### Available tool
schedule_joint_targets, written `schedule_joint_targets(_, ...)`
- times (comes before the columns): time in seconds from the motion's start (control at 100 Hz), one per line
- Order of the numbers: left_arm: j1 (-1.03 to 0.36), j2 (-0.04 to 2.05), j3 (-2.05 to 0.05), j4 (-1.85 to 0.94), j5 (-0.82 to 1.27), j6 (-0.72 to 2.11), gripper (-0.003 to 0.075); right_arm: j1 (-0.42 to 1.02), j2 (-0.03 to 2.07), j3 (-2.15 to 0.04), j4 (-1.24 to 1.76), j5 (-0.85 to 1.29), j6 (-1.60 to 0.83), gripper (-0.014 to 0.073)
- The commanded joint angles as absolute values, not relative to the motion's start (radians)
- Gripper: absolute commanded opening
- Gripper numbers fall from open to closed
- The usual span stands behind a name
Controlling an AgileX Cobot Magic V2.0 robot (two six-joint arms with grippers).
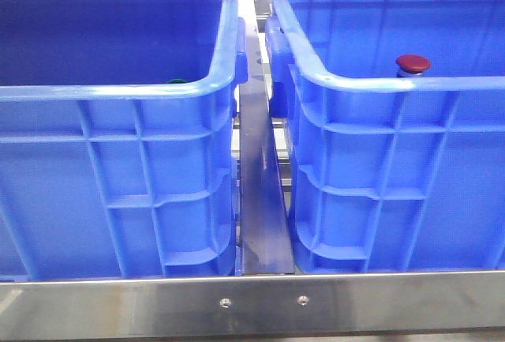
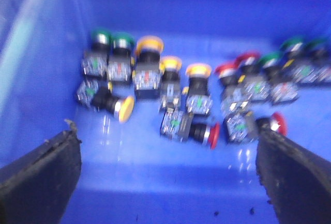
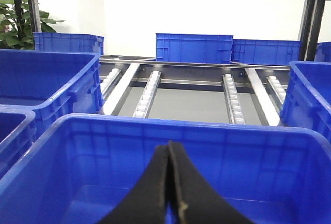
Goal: Pick red and yellow buttons and place in box
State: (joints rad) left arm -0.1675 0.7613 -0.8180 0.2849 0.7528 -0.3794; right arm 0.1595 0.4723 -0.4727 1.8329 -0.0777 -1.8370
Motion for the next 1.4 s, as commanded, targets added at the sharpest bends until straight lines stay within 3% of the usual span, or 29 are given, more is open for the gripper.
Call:
schedule_joint_targets(0.0,-0.165,0.883,-0.919,0.286,0.736,-0.387,0.0620,0.161,0.471,-0.499,1.923,-0.043,-1.837,-0.0048)
schedule_joint_targets(0.33,-0.158,1.281,-1.135,0.237,0.734,-0.316,0.0596,0.161,0.471,-0.499,1.923,-0.043,-1.837,-0.0048)
schedule_joint_targets(0.59,-0.009,1.479,-1.237,-0.067,0.720,-0.022,0.0586,0.161,0.471,-0.499,1.923,-0.043,-1.837,-0.0048)
schedule_joint_targets(0.91,0.087,1.569,-1.261,-0.126,0.689,0.075,0.0586,0.161,0.471,-0.499,1.923,-0.043,-1.837,-0.0048)
schedule_joint_targets(1.39,0.108,1.672,-1.261,-0.130,0.651,0.083,0.0586,0.161,0.471,-0.499,1.923,-0.044,-1.837,-0.0048)
